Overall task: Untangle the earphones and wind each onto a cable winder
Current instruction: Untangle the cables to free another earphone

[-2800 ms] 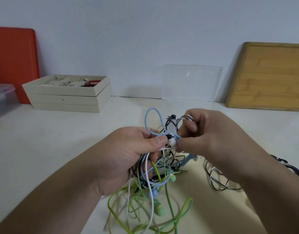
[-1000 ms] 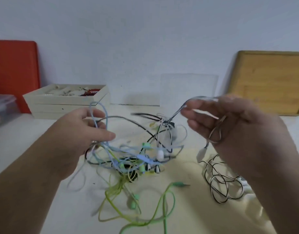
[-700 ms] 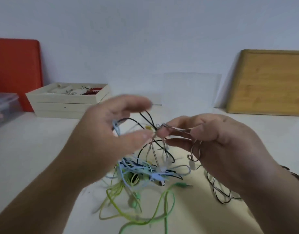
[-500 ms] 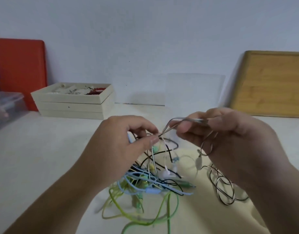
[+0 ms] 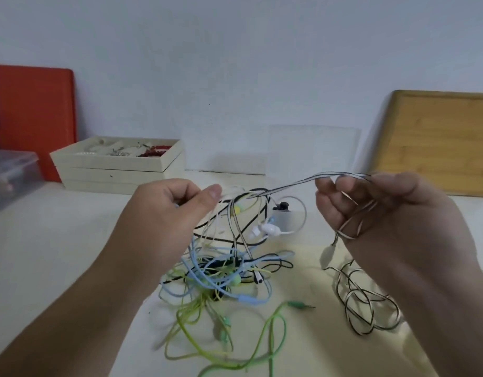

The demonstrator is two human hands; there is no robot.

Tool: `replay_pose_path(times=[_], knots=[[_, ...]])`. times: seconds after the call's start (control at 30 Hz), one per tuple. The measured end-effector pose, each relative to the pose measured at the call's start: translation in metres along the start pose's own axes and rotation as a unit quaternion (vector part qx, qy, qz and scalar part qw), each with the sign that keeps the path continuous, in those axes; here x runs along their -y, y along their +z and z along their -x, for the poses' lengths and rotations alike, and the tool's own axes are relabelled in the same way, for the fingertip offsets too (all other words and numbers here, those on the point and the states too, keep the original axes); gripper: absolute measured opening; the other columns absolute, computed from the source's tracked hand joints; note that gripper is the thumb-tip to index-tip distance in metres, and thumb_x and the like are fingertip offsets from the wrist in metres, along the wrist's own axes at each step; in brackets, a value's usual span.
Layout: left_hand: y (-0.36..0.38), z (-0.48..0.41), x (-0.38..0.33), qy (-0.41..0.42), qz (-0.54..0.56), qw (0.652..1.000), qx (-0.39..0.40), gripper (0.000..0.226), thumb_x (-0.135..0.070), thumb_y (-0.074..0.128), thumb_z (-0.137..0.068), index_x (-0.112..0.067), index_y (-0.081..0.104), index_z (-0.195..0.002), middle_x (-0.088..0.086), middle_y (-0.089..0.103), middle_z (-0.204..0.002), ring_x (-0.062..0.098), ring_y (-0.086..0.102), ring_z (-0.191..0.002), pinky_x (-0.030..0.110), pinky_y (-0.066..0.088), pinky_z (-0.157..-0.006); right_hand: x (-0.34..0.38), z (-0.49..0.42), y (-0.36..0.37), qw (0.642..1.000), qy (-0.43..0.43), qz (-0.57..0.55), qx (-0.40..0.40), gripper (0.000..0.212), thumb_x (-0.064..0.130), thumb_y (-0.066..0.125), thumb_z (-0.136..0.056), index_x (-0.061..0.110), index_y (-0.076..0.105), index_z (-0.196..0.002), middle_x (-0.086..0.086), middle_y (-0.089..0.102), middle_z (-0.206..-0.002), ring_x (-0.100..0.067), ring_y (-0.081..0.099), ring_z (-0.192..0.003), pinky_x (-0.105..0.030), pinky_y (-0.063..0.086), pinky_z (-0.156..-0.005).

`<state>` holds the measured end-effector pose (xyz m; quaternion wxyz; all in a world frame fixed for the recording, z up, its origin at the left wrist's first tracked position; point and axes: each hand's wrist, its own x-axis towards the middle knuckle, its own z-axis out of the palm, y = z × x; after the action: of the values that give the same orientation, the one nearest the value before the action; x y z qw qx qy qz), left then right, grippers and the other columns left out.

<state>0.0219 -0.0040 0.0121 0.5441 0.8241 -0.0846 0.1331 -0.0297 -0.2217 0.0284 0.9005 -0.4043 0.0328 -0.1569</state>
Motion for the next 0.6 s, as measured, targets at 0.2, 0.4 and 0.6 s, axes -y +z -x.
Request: replay_pose_path(times=[0.2, 0.4, 0.6], knots=[[-0.002, -0.014, 0.014, -0.164, 0.125, 0.976, -0.075, 0.047, -0.054, 0.074, -0.078, -0.010, 0.065, -0.067, 0.005, 0.056, -0.075, 0.021, 0.047, -0.071, 0.035, 0.038, -0.072, 0.004, -0.005, -0.006, 0.999, -0.010, -0.010, -0.042, 0.018, 0.014, 0.052, -0.064, 0.012, 0.061, -0.048, -0.010, 0.065, -0.063, -0.032, 0.074, -0.074, -0.038, 0.061, -0.066], [-0.004, -0.007, 0.015, 0.052, -0.108, 0.988, -0.095, 0.026, -0.032, 0.081, -0.078, -0.016, 0.060, -0.076, -0.014, 0.061, -0.070, 0.002, 0.053, -0.064, 0.022, 0.036, -0.060, 0.001, 0.006, 0.003, 0.997, -0.007, 0.037, 0.066, 0.024, 0.013, 0.047, -0.069, 0.014, 0.055, -0.047, -0.015, 0.069, -0.068, -0.039, 0.074, -0.082, -0.041, 0.062, -0.071], [0.006, 0.011, 0.001, 0.308, -0.162, 0.933, -0.088, 0.008, -0.025, 0.071, -0.081, -0.020, 0.068, -0.076, -0.015, 0.057, -0.067, 0.011, 0.051, -0.062, 0.019, 0.038, -0.058, -0.006, 0.008, 0.003, 0.988, 0.015, 0.054, 0.143, 0.025, 0.011, 0.044, -0.073, 0.014, 0.052, -0.049, -0.023, 0.072, -0.079, -0.046, 0.071, -0.094, -0.046, 0.060, -0.079]])
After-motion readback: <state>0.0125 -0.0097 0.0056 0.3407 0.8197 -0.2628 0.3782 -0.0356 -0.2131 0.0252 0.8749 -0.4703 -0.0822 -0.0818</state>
